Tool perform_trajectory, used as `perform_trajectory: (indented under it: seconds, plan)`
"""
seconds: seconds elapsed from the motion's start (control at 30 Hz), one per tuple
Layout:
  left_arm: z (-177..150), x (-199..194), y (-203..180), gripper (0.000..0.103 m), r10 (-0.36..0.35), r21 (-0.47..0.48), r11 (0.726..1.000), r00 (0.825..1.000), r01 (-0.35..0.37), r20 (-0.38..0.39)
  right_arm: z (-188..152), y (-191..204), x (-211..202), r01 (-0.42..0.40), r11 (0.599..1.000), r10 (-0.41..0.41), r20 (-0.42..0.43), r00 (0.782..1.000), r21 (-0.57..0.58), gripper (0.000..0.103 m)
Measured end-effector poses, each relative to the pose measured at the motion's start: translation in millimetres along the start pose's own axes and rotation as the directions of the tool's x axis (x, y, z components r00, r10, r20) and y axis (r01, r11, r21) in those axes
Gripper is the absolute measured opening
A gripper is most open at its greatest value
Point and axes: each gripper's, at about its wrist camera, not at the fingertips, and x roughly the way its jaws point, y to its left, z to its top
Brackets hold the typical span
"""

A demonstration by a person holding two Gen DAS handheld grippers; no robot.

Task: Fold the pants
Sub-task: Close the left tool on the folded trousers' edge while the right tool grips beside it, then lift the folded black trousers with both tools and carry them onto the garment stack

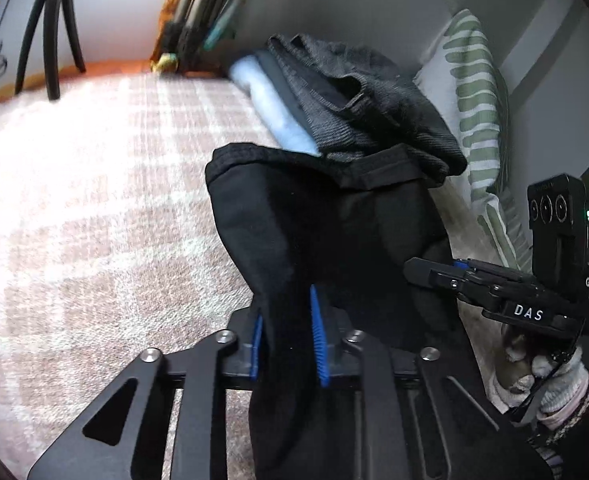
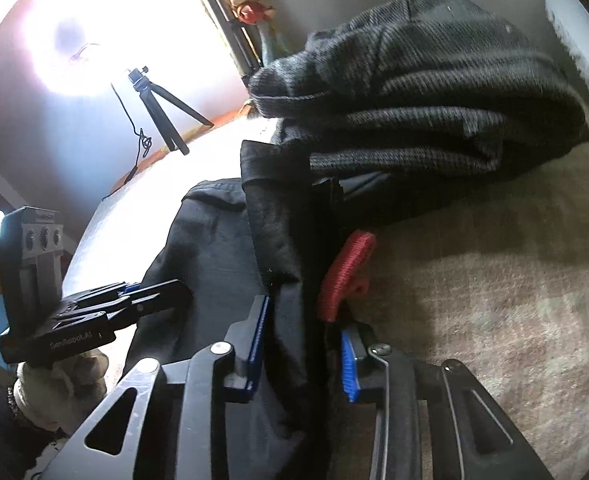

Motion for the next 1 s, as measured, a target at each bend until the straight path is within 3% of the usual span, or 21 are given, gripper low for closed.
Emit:
perform_trajectory:
  seconds: [0.33,0.67,1.0]
  plan:
    - [-1.1,-23.6,-17.5,0.010,0.041,0.075,0.996,0.997,-0.046,0.067,4.9,33.3,-10.2,0.046,0.997,-0.044,0.037,0.998,-0.054,0.024]
    - [10.9,-56.7,-38.9,0.010,0.036,0.150,0.987,0.987,-0.060,0.155,-2.2,35.2,-65.1,0.041,0.998,-0.034,0.129,0.991,-0.049,0.024]
    - [48.6,-70.4,-68.5,0.010,0.017,0.237,0.969,0.974,-0.072,0.228,23.8,37.0,-105.5,0.060,0.998,-0.049,0.269,0.962,-0.033,0.024]
